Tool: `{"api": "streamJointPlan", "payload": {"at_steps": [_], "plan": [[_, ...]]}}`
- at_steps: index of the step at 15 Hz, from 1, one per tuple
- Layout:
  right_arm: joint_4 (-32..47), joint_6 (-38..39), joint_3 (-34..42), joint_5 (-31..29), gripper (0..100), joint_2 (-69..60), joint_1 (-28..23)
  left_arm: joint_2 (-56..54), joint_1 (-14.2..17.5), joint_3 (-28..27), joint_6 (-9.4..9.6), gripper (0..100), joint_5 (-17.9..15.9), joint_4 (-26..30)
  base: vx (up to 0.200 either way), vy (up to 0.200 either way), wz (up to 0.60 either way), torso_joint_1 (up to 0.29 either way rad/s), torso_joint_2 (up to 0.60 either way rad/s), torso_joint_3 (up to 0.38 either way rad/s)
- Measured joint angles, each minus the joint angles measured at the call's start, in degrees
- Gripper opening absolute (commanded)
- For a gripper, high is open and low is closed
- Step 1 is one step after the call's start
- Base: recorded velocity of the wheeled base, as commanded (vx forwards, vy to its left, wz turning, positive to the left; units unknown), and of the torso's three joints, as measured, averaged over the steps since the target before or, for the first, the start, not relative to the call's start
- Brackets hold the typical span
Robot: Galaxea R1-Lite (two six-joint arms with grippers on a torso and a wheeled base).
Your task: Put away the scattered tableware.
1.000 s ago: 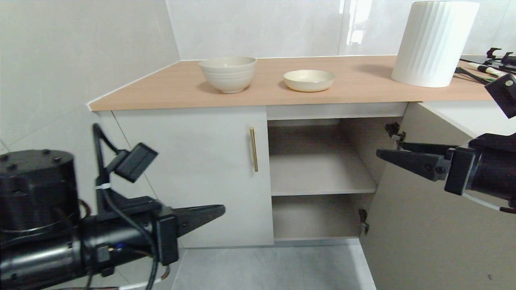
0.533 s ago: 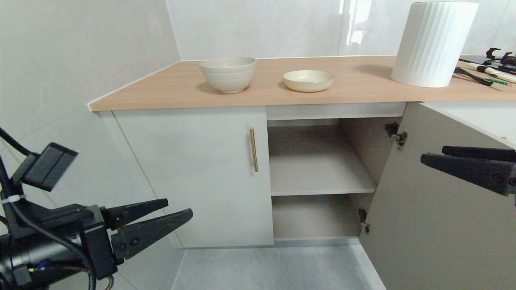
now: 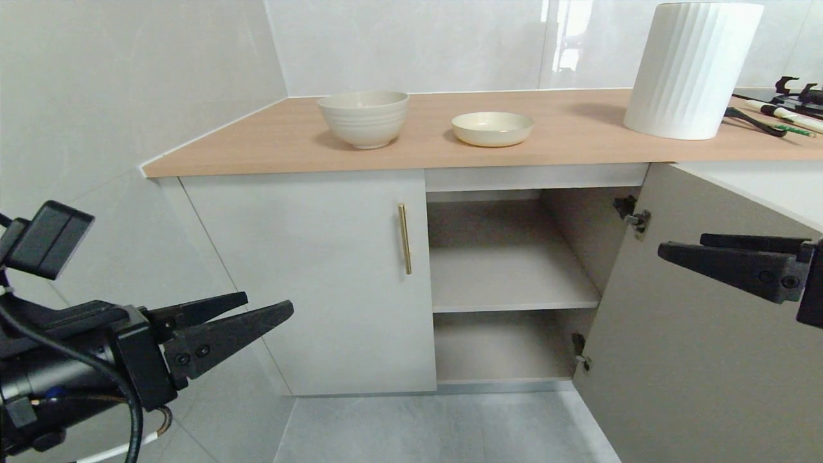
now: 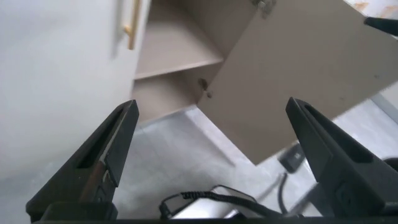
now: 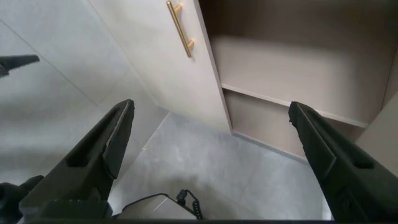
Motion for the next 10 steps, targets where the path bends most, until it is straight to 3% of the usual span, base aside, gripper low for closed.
{"api": "streamJointPlan", "payload": {"at_steps": [2, 6, 10], "plan": [[0.05, 0.00, -0.06, -0.02, 100, 0.24, 0.00, 0.00, 0.10, -0.15, 0.91, 100, 0.11, 0.26, 0.000, 0.000, 0.00, 0.000, 0.00, 0.000], [0.02, 0.00, -0.09, 0.06, 100, 0.41, 0.00, -0.09, 0.13, -0.28, 0.52, 100, 0.11, 0.26, 0.000, 0.200, 0.00, -0.002, 0.00, 0.002], [-0.05, -0.02, -0.02, 0.13, 100, 0.46, 0.16, -0.17, 0.11, -0.04, 0.79, 100, 0.06, 0.26, 0.000, 0.000, 0.00, 0.000, 0.00, 0.000]]}}
